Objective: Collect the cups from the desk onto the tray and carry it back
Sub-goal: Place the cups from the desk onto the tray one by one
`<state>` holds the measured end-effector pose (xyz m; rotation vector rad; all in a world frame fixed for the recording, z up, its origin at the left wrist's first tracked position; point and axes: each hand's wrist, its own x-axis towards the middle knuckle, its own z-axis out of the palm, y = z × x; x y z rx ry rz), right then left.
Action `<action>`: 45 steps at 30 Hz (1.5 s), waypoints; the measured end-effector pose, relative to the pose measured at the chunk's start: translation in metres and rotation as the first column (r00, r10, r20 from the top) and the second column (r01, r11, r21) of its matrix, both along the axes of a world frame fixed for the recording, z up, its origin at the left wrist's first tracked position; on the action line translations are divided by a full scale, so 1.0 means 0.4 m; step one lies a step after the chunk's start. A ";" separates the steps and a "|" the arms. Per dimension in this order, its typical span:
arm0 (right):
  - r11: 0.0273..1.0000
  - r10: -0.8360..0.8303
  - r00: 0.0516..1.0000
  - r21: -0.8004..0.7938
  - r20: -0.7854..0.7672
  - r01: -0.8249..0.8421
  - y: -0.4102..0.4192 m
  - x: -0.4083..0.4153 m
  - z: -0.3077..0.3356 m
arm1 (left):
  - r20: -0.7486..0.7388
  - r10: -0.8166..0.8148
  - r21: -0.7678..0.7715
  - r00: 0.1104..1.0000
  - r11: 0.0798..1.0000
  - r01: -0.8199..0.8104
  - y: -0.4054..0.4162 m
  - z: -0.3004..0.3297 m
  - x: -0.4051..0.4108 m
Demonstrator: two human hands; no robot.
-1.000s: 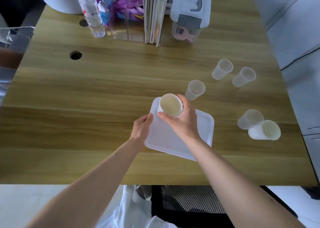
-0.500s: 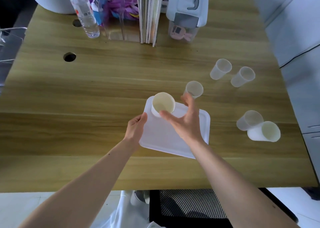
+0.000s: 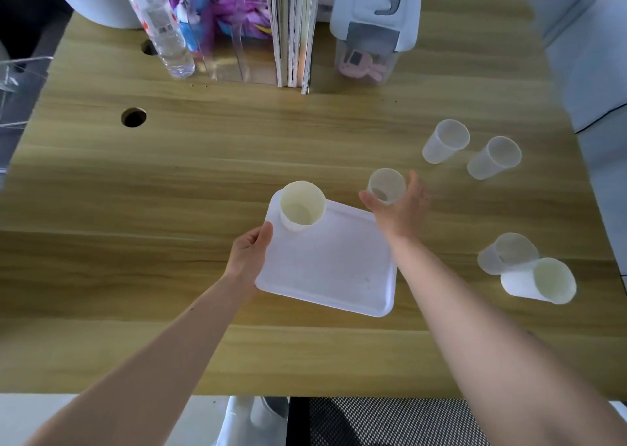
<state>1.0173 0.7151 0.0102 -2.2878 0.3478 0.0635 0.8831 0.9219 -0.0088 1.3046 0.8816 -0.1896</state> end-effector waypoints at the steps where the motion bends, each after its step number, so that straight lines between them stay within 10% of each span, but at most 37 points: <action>1: 1.000 -0.001 1.000 0.002 -0.016 0.001 0.001 0.010 -0.007 | -0.008 0.000 0.013 1.000 1.000 0.000 0.003 -0.007 0.003; 19: 0.962 0.105 0.994 0.251 0.033 -0.110 -0.022 -0.075 0.101 | -0.051 -0.045 0.095 0.998 0.994 0.050 0.002 -0.018 0.053; 45: 0.929 0.303 0.953 0.215 0.017 -0.300 -0.028 -0.143 0.117 | -0.029 -0.075 0.034 0.997 0.997 0.076 -0.025 0.025 0.046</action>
